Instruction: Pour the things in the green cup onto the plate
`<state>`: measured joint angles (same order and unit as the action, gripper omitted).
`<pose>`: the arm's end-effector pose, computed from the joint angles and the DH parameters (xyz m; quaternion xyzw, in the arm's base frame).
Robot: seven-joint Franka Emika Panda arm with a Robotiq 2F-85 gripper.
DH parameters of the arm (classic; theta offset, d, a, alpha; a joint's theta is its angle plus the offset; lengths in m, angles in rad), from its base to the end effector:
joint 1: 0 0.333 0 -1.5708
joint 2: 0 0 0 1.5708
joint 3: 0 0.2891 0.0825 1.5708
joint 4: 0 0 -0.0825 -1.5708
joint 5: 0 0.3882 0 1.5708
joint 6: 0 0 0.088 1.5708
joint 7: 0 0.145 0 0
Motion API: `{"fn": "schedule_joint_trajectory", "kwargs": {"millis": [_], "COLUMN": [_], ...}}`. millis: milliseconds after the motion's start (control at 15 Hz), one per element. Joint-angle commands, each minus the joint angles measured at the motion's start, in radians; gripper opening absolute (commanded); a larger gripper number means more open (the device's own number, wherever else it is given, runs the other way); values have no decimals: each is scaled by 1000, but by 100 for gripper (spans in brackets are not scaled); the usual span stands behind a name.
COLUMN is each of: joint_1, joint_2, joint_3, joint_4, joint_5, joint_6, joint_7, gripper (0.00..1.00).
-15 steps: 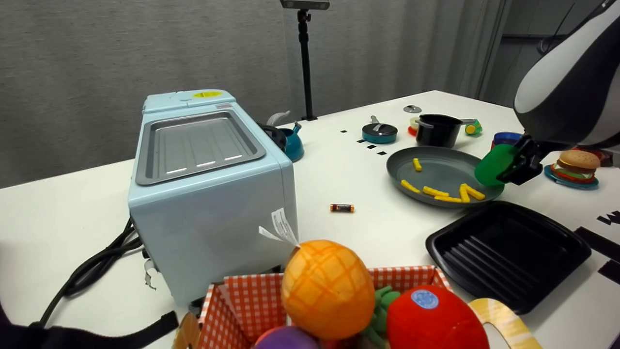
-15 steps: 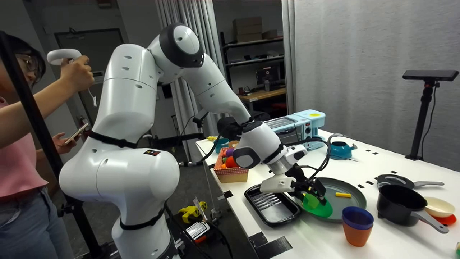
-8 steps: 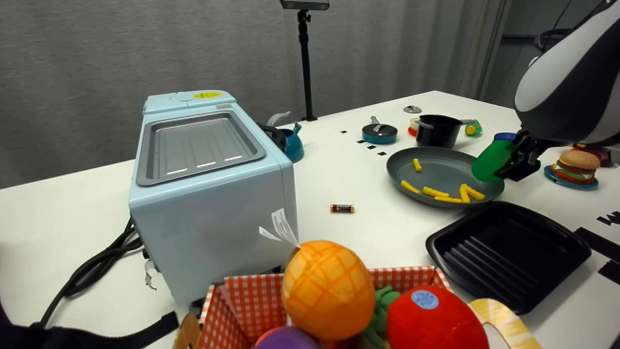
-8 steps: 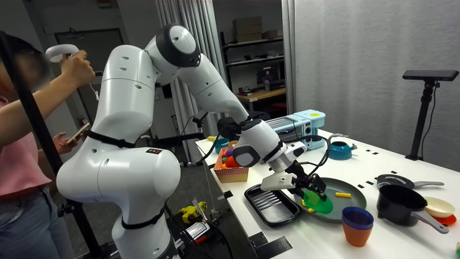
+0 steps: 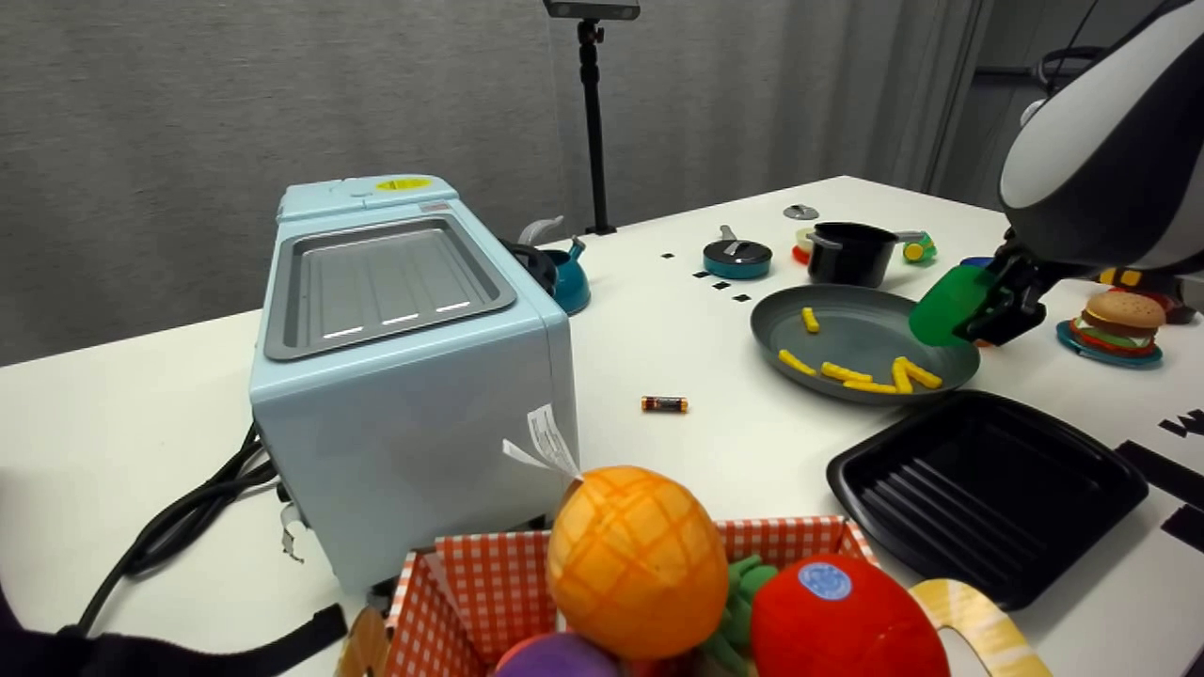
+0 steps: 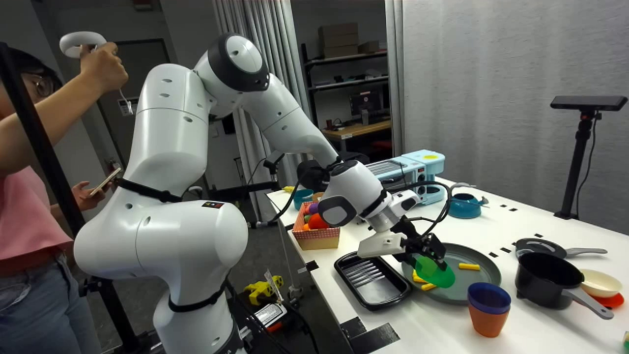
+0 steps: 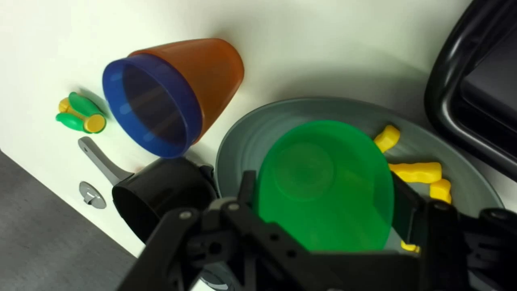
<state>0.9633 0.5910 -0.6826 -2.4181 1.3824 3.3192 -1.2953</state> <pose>0.4722 -0.0247 0.1312 0.9439 0.1484 0.1927 0.2235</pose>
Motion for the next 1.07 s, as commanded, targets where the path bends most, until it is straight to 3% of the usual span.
{"fn": "schedule_joint_trajectory", "kwargs": {"millis": [0, 333, 733, 1000], "joint_1": [58, 139, 324, 421], "joint_2": [19, 99, 221, 266], "joint_3": [-65, -164, -386, -489], "joint_4": [-7, -45, -65, -45], "joint_5": [-21, -57, -288, -398], "joint_6": [-37, -101, -326, -402], "joint_7": [-4, 20, 165, 218], "gripper": [50, 50, 50, 50]}}
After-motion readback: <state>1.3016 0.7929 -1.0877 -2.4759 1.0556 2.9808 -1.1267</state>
